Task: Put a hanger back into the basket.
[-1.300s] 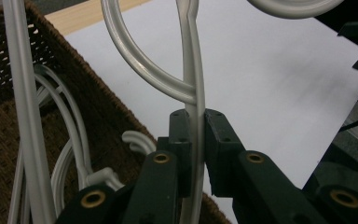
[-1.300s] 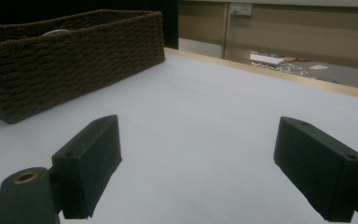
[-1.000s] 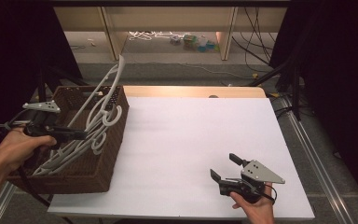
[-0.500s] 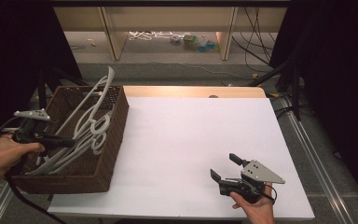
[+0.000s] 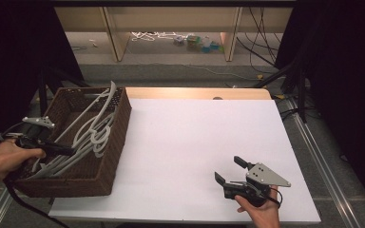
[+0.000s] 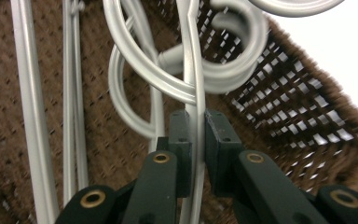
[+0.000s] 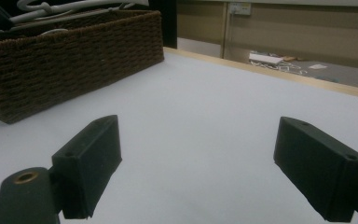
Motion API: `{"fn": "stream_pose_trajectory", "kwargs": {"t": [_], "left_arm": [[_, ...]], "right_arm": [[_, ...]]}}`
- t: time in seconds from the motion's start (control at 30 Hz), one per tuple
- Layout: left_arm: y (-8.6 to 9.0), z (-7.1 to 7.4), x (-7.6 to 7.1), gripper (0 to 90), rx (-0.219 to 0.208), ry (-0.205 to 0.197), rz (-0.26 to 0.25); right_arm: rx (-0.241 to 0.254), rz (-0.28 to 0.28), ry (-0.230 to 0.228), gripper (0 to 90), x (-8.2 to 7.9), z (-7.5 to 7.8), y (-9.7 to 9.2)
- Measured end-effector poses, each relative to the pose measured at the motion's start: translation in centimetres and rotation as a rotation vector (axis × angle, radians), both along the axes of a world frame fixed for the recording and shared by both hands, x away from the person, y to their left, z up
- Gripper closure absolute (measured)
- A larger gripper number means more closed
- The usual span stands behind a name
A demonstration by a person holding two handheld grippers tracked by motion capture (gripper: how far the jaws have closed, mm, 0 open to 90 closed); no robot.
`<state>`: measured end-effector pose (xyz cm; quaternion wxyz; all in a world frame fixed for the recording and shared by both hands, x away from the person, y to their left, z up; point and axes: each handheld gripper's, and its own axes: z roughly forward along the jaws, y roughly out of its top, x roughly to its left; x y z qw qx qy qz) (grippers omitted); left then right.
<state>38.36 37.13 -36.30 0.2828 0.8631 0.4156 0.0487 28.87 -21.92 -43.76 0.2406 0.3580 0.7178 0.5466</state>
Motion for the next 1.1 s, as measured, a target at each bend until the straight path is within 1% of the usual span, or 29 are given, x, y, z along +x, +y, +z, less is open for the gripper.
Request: {"fn": "stream_pose_trajectory", "kwargs": {"t": [0.03, 0.1, 0.17, 0.2, 0.23, 0.3, 0.33, 0.37, 0.4, 0.43, 0.47, 0.53, 0.57, 0.6, 0.67, 0.7, 0.73, 0.77, 0.8, 0.87, 0.93, 0.97, 1.0, 1.03, 1.07, 1.1], "left_arm": [[0.0, -0.2, 0.0, 81.7, -0.004, -0.001, 0.007], [0.2, -0.3, 0.1, 81.7, 0.022, 0.012, -0.021], [0.2, -0.3, 0.2, 81.7, 0.021, 0.016, -0.021], [0.3, -0.3, 0.2, 81.7, 0.012, 0.018, -0.020], [0.1, -0.5, 0.1, 81.7, -0.013, 0.015, 0.007], [0.4, -0.4, 0.1, 81.7, 0.010, 0.025, -0.027], [0.4, -0.4, 0.0, 81.7, 0.031, 0.024, -0.031], [0.7, -0.4, 0.1, 81.5, 0.060, 0.035, -0.070], [0.7, -0.4, 0.1, 81.5, 0.063, 0.037, -0.071], [0.6, -0.6, 0.0, 81.3, 0.044, 0.031, -0.035], [0.8, -0.7, 0.1, 81.3, 0.037, 0.032, -0.037], [1.1, -0.8, 0.4, 81.4, 0.059, 0.044, -0.061], [1.1, -1.0, 0.4, 81.3, 0.048, 0.044, -0.052], [1.2, -1.1, 0.5, 81.3, 0.062, 0.048, -0.058], [1.1, -1.4, 0.6, 81.3, 0.068, 0.056, -0.067], [0.8, -1.7, 0.5, 81.2, 0.054, 0.055, -0.051], [0.9, -1.8, 0.6, 81.1, 0.083, 0.065, -0.078], [0.8, -2.0, 0.6, 81.1, 0.090, 0.066, -0.082], [0.7, -2.1, 0.6, 81.1, 0.088, 0.073, -0.074], [0.8, -2.0, 0.6, 81.0, 0.086, 0.070, -0.072], [0.8, -1.9, 0.6, 79.7, 0.082, 0.062, -0.046], [0.7, -1.8, 0.5, 75.9, 0.056, 0.055, -0.025], [0.4, -1.7, 0.4, 72.4, 0.021, 0.036, 0.006], [0.3, -1.3, 0.4, 67.4, 0.025, 0.022, -0.001], [0.1, -1.0, 0.4, 62.0, 0.009, -0.009, 0.027], [-0.2, -0.7, 0.4, 54.9, -0.006, -0.032, 0.060]], "right_arm": [[-0.001, -0.003, 0.001, 15.7, 0.0, 0.0, 0.0], [-0.004, -0.002, 0.001, 15.7, 0.0, 0.0, 0.0], [-0.005, -0.001, -0.002, 15.7, 0.0, 0.0, 0.0], [-0.005, -0.002, -0.002, 15.7, 0.0, 0.0, 0.0], [-0.005, -0.002, -0.002, 15.7, 0.0, 0.0, 0.0], [-0.005, -0.001, -0.002, 15.7, 0.0, 0.0, 0.0], [-0.005, 0.002, 0.002, 15.7, -0.1, 0.0, 0.0], [0.009, 0.001, -0.003, 15.7, 0.0, 0.0, 0.0], [0.006, 0.003, 0.001, 15.7, 0.0, 0.0, 0.0], [0.001, -0.001, 0.002, 15.7, 0.0, 0.0, 0.0], [0.000, -0.001, 0.002, 15.7, 0.0, 0.0, 0.0], [-0.006, -0.001, -0.001, 15.7, 0.0, 0.0, 0.0], [-0.005, 0.000, -0.001, 15.7, -0.1, 0.0, 0.0], [-0.003, 0.003, -0.001, 15.7, 0.0, 0.0, 0.0], [-0.006, -0.001, -0.001, 15.7, 0.0, 0.0, 0.0], [-0.006, -0.001, 0.002, 15.7, -0.1, 0.0, 0.0], [-0.003, -0.001, 0.001, 15.7, 0.0, 0.0, 0.0], [-0.002, 0.004, 0.003, 15.7, -0.1, 0.0, 0.0], [-0.003, 0.003, 0.000, 15.7, 0.0, 0.0, 0.0], [-0.008, 0.001, -0.002, 15.7, -0.1, 0.0, 0.0], [-0.006, -0.001, -0.001, 15.7, -0.1, 0.0, 0.0], [-0.005, -0.001, -0.002, 15.7, 0.0, 0.0, 0.0], [-0.006, -0.001, -0.002, 15.7, 0.0, 0.0, 0.0], [-0.006, 0.000, 0.000, 15.7, 0.0, 0.0, 0.0], [-0.004, 0.000, 0.000, 15.7, 0.0, 0.0, 0.1], [-0.004, -0.001, -0.002, 15.7, 0.0, 0.0, 0.1]]}}
